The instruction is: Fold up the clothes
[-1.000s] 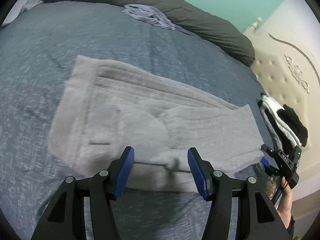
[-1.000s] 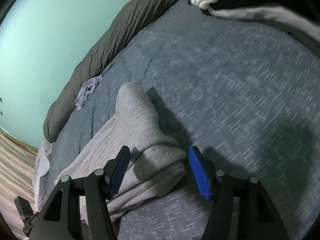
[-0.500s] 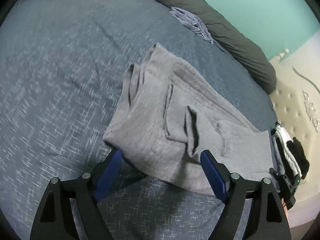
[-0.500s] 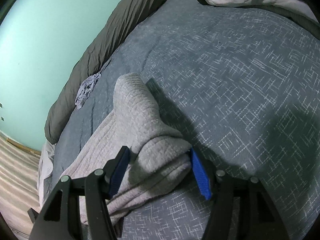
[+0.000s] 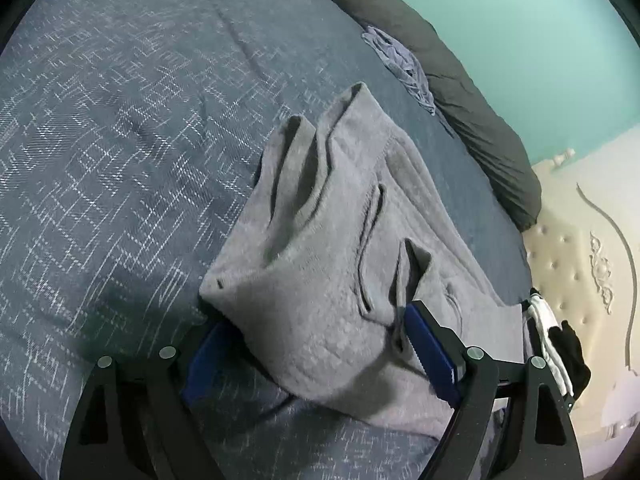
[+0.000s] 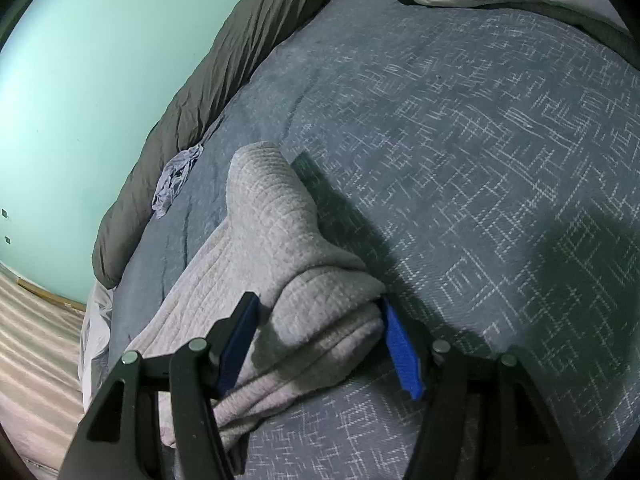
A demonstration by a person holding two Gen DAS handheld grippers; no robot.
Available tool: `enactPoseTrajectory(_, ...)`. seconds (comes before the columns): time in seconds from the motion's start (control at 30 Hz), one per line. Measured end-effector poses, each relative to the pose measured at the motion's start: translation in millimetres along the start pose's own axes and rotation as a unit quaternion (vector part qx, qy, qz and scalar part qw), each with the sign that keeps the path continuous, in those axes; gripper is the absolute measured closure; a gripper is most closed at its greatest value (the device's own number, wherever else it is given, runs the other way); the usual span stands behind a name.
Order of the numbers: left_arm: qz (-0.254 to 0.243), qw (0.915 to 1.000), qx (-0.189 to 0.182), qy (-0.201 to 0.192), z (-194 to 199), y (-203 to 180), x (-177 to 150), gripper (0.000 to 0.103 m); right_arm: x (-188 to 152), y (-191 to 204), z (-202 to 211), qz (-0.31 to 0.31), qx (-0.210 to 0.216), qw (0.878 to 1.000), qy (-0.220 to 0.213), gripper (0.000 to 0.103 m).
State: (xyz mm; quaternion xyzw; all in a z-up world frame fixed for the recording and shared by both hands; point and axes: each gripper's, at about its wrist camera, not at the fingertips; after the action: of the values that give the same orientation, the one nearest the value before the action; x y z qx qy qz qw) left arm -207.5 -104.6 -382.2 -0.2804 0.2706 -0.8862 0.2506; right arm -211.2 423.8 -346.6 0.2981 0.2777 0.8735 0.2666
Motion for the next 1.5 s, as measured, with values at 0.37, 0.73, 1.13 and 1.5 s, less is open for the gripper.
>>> enactPoseTrajectory(0.37, 0.014, 0.9991, -0.031, -0.025, 4, -4, 8, 0.042, -1, 1, 1, 0.0, -0.001, 1.0, -0.002, 0.04)
enactPoseTrajectory(0.73, 0.026, 0.9964, -0.073, -0.035, 13, 2, -11, 0.021, -1, 1, 1, -0.002, -0.001, 1.0, -0.001, 0.04)
enactPoseTrajectory(1.13, 0.034, 0.9963, -0.075, -0.021, -10, -8, -9, 0.028, -2, 0, 0, -0.004, 0.001, 1.0, 0.001, 0.04)
enactPoseTrajectory(1.5, -0.027, 0.9985, -0.041, -0.023, -7, -49, 3, 0.075, -3, 1, 1, -0.005, 0.001, 1.0, 0.002, 0.04)
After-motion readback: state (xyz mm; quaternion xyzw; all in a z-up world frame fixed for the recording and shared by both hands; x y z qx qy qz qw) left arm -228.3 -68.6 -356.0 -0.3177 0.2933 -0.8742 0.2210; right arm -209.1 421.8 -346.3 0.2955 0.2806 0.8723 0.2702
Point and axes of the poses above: each gripper's, at about its wrist camera, not at the fingertips, and z roughly against the way its jaws point, y to its left, x to its top, and after that the axes turned 1 degree about -z, right-handed
